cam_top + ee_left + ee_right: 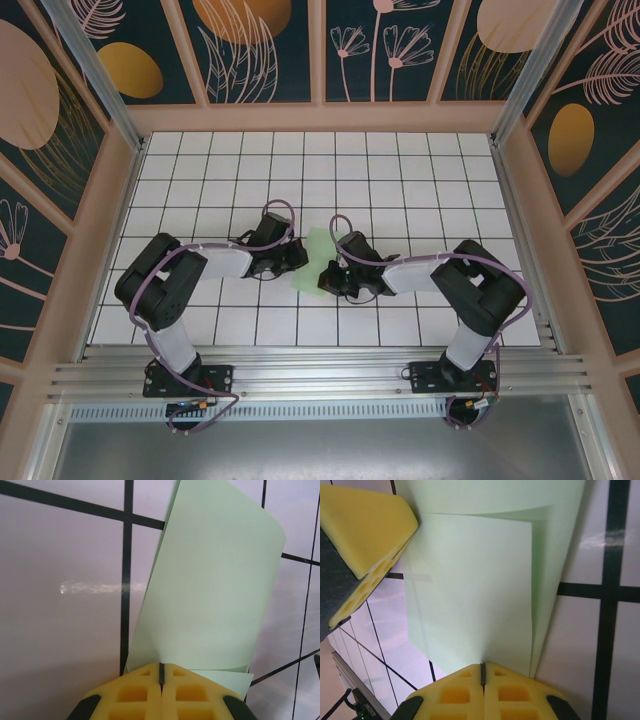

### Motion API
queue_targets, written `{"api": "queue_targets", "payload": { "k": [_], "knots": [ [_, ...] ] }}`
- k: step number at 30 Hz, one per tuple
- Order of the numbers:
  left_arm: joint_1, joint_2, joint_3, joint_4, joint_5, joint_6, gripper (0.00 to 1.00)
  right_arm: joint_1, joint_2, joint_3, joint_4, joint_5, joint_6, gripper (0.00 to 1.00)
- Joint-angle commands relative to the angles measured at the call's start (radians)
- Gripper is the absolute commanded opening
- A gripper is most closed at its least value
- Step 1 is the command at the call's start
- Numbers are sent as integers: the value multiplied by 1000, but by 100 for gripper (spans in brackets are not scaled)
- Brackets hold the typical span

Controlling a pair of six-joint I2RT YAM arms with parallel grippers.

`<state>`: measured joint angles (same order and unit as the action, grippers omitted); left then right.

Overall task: Fold a paper plane with a square sheet of paper (pick it up from the middle)
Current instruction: Fold the second fold of the triangle at the center of the table.

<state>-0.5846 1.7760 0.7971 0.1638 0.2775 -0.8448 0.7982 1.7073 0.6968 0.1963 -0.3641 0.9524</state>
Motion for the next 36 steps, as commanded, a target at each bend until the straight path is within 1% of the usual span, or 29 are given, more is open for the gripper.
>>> {"api": "queue_targets", "payload": {
  "k": [1,18,21,26,29,31,32,33,35,36],
  "knots": [
    [38,29,14,-27,-80,26,0,11,51,-19,-102,10,-3,0],
    [88,53,106,-94,-74,68,2,9,48,6,-110,3,-27,0],
    [89,13,111,-97,-38,75,3,10,35,38,-97,-8,-46,2],
    [88,-122,63,-66,46,75,7,9,-47,114,-103,14,-88,9],
    [88,-177,7,-15,119,63,8,-5,-116,112,-111,80,-85,23],
    [88,-193,-23,16,162,55,9,-24,-145,100,-135,136,-78,32],
    [87,-196,-37,34,184,55,10,-33,-154,94,-147,162,-78,34],
    [84,-194,-45,43,197,55,10,-43,-156,88,-154,172,-77,35],
    [76,-185,-55,56,214,58,10,-61,-154,73,-140,168,-78,41],
    [71,-177,-56,61,220,62,10,-68,-148,68,-128,161,-77,42]
  ]
}}
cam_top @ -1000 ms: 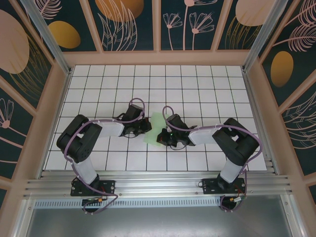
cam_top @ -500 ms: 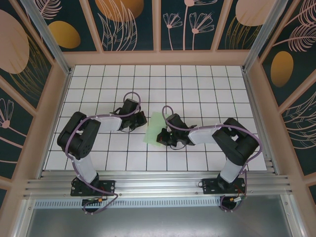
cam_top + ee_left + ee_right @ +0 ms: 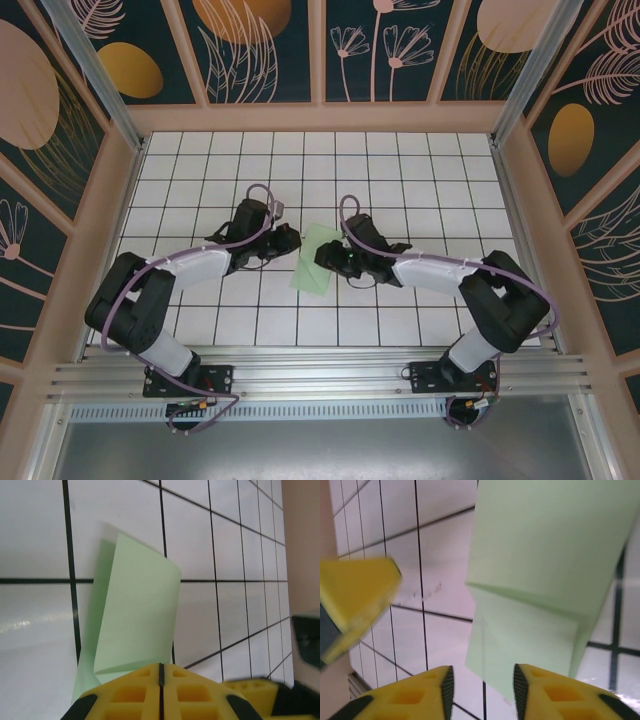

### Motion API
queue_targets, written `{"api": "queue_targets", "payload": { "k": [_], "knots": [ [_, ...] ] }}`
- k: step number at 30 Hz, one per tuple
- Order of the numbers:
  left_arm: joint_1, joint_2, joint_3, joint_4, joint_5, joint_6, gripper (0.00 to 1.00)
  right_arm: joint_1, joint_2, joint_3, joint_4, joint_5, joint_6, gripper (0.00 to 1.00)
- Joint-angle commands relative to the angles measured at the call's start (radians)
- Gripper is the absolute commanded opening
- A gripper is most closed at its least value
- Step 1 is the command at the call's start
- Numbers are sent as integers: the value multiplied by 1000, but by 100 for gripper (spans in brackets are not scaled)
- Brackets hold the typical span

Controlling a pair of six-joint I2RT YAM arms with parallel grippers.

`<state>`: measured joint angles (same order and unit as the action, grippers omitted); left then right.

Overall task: Fold a paper plane with a square sheet of paper (pick it up from the middle)
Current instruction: Fold the second fold of the triangle at the center of the table.

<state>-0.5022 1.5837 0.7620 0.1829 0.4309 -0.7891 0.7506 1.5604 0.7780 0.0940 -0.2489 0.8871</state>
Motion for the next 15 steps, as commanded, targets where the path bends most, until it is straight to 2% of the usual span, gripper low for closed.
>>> {"api": "queue_targets", "payload": {
  "k": [1,4,15],
  "knots": [
    [-15,22,-21,45,72,8,10,-26,8,-13,-25,43,-12,43],
    [-30,48,-14,47,82,20,10,-32,32,-9,-15,48,-5,46],
    [-34,149,26,48,62,19,9,-45,124,1,19,53,29,48]
  ]
}}
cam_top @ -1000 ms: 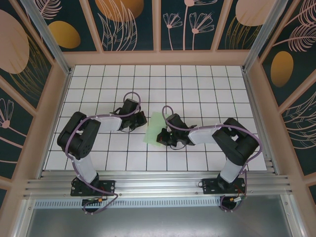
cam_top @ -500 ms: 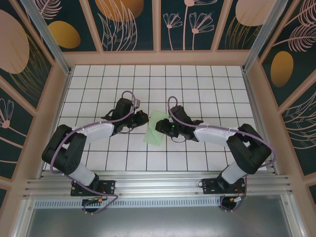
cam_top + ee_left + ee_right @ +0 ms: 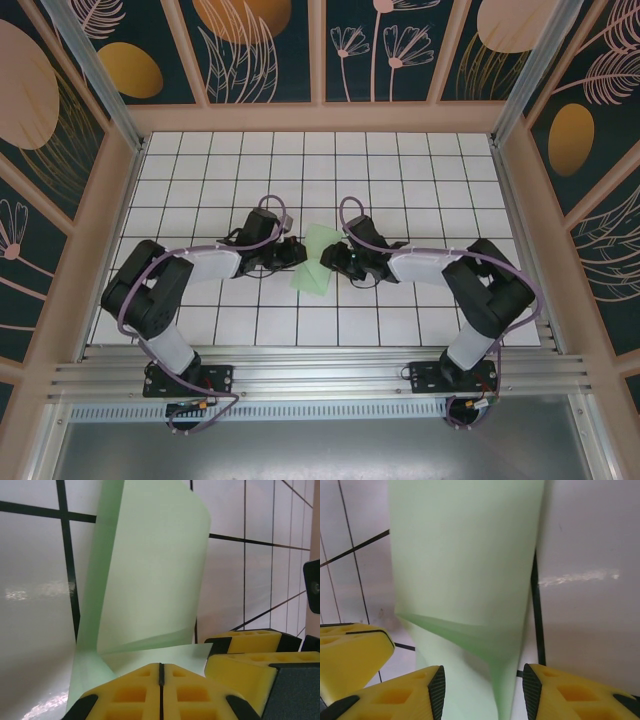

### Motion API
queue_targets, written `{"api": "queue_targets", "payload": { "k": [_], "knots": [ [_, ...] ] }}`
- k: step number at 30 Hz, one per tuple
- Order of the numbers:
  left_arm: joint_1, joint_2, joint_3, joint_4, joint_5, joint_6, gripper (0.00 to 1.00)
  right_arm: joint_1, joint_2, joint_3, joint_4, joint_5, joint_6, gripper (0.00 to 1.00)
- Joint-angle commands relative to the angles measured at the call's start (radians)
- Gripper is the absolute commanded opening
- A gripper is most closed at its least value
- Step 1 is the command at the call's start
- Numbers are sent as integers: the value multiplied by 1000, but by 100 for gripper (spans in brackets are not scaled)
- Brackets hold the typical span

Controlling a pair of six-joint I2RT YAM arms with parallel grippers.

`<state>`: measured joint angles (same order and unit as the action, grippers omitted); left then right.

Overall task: Fold a paper plane with a square sheet of paper (pick it up from the middle)
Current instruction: Fold the second fold of the triangle at the center of the table, then turn over the paper at the center of the table.

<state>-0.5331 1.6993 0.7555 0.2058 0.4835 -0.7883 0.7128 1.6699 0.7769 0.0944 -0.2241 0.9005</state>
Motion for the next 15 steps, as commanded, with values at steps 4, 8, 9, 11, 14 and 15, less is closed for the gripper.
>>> {"api": "queue_targets", "payload": {
  "k": [4,8,9,11,14,15],
  "knots": [
    [-5,58,39,27,8,21,9,-14,18,-1,22,45,17,49],
    [-5,74,39,24,2,21,8,-29,39,-5,60,15,16,49],
    [-5,78,38,23,-3,20,8,-32,43,-3,68,7,16,49],
    [-5,84,35,21,-6,20,8,-32,52,-4,90,-10,15,49],
    [-7,89,35,18,-9,21,8,-32,63,-9,129,-40,22,48],
    [-6,91,34,14,-14,23,8,-32,68,-8,136,-48,25,48]
  ]
}}
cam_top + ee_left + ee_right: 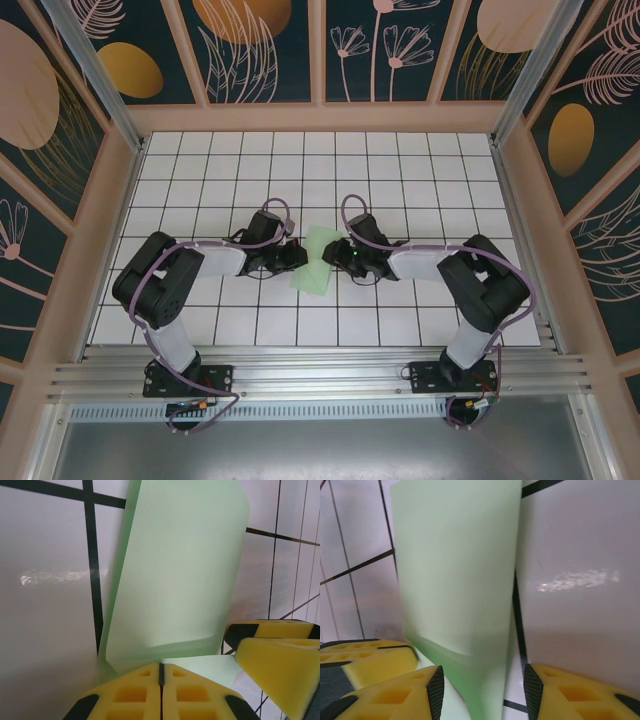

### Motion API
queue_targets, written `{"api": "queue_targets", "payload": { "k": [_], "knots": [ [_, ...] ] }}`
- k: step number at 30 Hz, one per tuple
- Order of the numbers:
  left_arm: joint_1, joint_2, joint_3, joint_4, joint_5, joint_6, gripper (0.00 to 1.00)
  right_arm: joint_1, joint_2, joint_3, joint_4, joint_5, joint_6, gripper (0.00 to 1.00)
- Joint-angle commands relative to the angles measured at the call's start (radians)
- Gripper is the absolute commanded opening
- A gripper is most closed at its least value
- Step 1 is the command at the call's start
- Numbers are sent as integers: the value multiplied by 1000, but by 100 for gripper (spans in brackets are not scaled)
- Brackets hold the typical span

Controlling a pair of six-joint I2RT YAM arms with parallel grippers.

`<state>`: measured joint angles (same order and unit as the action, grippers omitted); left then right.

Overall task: Fold a paper plane with a square sheet of paper (pick it up from the middle)
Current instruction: Turn over the paper at the center of the table.

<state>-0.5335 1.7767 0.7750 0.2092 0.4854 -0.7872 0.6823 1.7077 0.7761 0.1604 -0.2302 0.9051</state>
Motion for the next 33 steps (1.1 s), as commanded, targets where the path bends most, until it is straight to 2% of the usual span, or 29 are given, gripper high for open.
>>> {"api": "queue_targets", "payload": {
  "k": [1,10,19,28,33],
  "knots": [
    [-6,16,15,6,-19,24,8,-1,35,-9,80,-48,21,48],
    [-9,27,15,-6,-25,29,8,0,48,-11,109,-85,26,45],
    [-8,16,14,-6,-35,17,8,8,16,-120,271,-166,15,45],
    [-9,-5,7,6,-38,-4,8,25,23,-127,293,-168,-47,33],
    [-10,-38,4,8,-52,-15,8,24,17,-133,306,-161,-63,19]
  ]
}}
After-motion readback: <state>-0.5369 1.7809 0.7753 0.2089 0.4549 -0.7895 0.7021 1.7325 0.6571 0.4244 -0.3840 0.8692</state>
